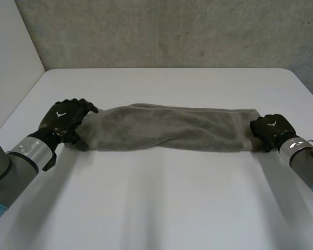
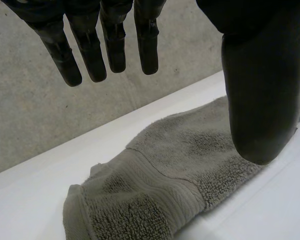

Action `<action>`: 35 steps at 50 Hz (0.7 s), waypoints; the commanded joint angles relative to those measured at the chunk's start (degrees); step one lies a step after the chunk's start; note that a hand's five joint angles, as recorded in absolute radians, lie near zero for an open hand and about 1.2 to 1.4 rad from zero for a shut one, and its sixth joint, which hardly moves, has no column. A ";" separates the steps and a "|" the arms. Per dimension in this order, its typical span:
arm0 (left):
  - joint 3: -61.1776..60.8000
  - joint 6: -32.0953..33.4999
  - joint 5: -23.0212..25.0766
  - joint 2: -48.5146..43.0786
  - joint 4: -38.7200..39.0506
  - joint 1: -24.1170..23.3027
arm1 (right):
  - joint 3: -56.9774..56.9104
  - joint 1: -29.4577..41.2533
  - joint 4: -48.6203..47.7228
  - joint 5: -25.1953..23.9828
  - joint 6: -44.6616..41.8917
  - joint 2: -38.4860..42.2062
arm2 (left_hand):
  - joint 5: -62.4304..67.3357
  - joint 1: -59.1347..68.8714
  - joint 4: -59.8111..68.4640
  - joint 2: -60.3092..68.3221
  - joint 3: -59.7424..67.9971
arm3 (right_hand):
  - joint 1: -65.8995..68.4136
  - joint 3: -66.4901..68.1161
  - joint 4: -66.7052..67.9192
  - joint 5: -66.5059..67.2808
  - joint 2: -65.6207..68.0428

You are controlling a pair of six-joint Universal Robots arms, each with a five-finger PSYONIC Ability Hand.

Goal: Fold the towel.

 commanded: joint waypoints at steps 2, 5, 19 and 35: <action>-0.39 -1.15 0.04 0.49 0.56 0.31 | -1.34 -3.00 0.86 -0.18 -0.13 0.57 | -0.17 -3.71 -2.64 -2.11 -2.30 | 24.59 24.90 25.00 24.94 24.57; -0.48 -1.15 0.04 0.75 0.56 0.40 | -1.52 -4.66 1.29 -0.96 -0.13 0.57 | -0.34 -3.88 -2.81 -2.28 -2.47 | 24.62 24.93 25.03 24.97 24.61; -0.66 -1.24 0.04 1.72 0.56 1.10 | -9.76 -16.96 4.80 -3.34 -2.14 -0.65 | -0.68 -4.21 -3.14 -2.62 -2.80 | 24.62 24.93 25.03 24.97 24.61; -1.45 -1.24 0.04 2.60 1.79 1.36 | -23.14 1.39 11.76 -2.11 -8.12 -8.22 | -0.85 -4.38 -3.31 -2.79 -2.97 | 24.62 24.93 25.03 24.97 24.61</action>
